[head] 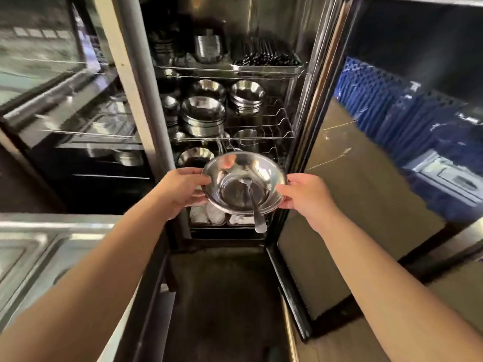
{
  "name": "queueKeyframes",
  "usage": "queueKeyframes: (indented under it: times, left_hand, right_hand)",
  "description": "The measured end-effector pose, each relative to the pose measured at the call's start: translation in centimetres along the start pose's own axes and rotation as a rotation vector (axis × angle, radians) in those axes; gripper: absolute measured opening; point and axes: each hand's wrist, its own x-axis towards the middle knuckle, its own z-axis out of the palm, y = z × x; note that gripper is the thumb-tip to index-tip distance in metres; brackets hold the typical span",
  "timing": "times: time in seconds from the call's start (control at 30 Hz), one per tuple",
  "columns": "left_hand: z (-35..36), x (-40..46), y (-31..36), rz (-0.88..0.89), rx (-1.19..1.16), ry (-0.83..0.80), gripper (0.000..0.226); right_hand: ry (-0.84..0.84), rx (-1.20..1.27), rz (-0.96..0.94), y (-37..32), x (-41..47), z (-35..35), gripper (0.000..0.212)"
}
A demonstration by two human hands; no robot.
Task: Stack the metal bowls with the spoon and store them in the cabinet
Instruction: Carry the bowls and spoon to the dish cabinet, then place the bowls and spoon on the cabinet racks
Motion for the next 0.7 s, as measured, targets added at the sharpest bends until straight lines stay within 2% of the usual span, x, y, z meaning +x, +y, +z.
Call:
queueKeyframes:
  times: [0.07, 0.2, 0.3, 0.4, 0.47, 0.57, 0.63, 0.7]
  left_hand:
    - [1.6, 4.1, 0.8, 0.000, 0.005, -0.010, 0.019]
    - [4.3, 9.9, 2.1, -0.006, 0.008, 0.014, 0.036]
    - [6.6, 14.3, 3.8, -0.022, -0.009, 0.052, 0.035]
    - [8.1, 17.9, 5.3, -0.014, -0.037, 0.079, 0.022]
    - [8.9, 20.5, 6.1, -0.006, -0.017, 0.097, 0.020]
    - [9.8, 24.1, 7.4, -0.030, -0.019, 0.116, 0.037]
    - [10.2, 26.7, 8.1, -0.045, -0.034, 0.092, 0.043]
    - [10.5, 29.2, 8.6, -0.045, -0.030, 0.062, 0.025]
  right_hand:
    - [0.000, 0.012, -0.011, 0.2, 4.1, -0.8, 0.015]
    - [0.000, 0.034, -0.027, 0.2, 10.8, -2.0, 0.037]
    - [0.005, 0.030, -0.028, -0.2, 16.2, -3.1, 0.034]
    - [0.013, 0.023, -0.034, -0.7, 20.9, -3.9, 0.024]
    - [0.040, 0.027, -0.027, -0.9, 24.0, -4.0, 0.027]
    - [0.100, 0.011, -0.010, -1.1, 28.3, -3.6, 0.029]
    - [0.102, -0.016, -0.011, -1.1, 31.0, -3.3, 0.022]
    - [0.104, -0.056, 0.004, -1.1, 33.4, -2.9, 0.020]
